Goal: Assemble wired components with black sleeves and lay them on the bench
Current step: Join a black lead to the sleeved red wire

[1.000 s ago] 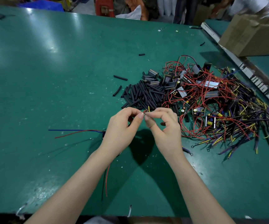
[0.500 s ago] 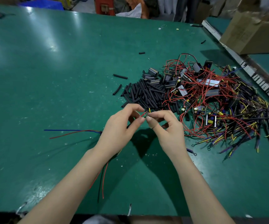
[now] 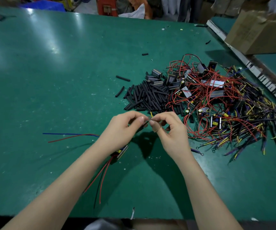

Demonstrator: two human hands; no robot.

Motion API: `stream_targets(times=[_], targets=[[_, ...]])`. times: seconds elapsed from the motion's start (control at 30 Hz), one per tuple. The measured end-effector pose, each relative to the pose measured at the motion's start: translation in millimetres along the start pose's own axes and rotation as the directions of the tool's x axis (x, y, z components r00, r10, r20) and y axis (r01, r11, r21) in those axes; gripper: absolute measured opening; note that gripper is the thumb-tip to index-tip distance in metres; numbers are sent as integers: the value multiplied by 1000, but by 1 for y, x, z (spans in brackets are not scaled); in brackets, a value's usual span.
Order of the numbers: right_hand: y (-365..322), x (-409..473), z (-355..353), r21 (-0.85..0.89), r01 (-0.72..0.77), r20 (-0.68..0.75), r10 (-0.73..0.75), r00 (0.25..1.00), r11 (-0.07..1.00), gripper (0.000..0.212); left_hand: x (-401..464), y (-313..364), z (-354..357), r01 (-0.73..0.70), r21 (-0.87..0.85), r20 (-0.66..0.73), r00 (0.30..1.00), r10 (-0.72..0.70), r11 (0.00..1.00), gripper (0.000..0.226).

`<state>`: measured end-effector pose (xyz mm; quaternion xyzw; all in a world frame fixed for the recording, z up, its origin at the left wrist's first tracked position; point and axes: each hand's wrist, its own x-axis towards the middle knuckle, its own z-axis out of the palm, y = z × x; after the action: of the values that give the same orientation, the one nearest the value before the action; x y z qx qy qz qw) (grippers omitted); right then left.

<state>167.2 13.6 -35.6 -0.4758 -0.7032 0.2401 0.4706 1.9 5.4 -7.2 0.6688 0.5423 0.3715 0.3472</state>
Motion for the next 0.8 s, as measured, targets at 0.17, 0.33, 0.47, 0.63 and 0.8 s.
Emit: stream_targets(times=[0.17,0.33,0.47,0.63,0.8], targets=[[4,3,1,-26,-84,-72,82,994,996,7,11,3,-30,65,-226,-91,992,-87,972,22],[4,1,3,-69,-60,-62,56,997,996,10,8,-2,-42,124,-254,-126,979,-159,959,23],[5,0,2,-59,-73,-76,69,995,996,6,4,3,-34,49,-196,-75,995,-65,979,17],[3,-1,2,-84,-31,-101,23,995,996,5,3,11,-8,-148,121,8,989,148,982,11],[3,-2,1,-89,24,-121,-34,992,996,9,3,13,12,-146,206,-65,985,163,967,13]])
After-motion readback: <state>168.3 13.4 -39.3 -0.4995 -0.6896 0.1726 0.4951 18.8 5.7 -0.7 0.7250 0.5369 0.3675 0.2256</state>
